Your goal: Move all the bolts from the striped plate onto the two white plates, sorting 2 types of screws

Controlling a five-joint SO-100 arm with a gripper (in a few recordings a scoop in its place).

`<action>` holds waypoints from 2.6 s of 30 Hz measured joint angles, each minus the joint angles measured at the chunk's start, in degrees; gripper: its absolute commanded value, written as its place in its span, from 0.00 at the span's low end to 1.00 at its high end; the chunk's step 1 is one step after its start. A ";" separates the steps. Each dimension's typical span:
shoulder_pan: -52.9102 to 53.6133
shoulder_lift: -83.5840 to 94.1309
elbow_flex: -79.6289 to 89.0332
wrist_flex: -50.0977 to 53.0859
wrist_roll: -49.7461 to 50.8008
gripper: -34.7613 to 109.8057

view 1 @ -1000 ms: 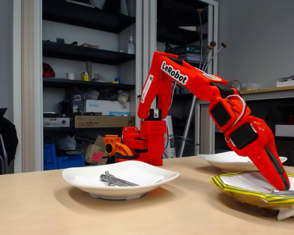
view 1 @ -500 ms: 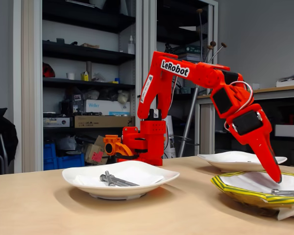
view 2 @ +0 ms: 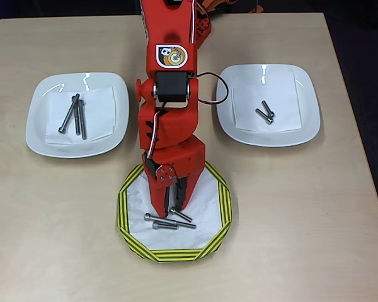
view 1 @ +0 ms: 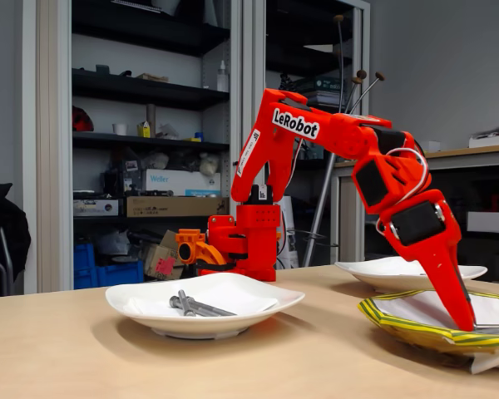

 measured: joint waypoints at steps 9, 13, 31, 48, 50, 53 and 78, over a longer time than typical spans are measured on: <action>0.00 -0.18 -0.53 1.85 3.60 0.24; -0.18 0.18 -0.35 2.29 3.87 0.24; -12.48 29.36 10.72 22.50 18.81 0.24; -39.81 76.38 64.25 12.13 50.36 0.36; -39.64 76.90 64.42 11.25 48.69 0.36; -37.79 75.85 63.98 9.58 46.32 0.37; -1.67 4.31 -1.49 7.91 -27.60 0.33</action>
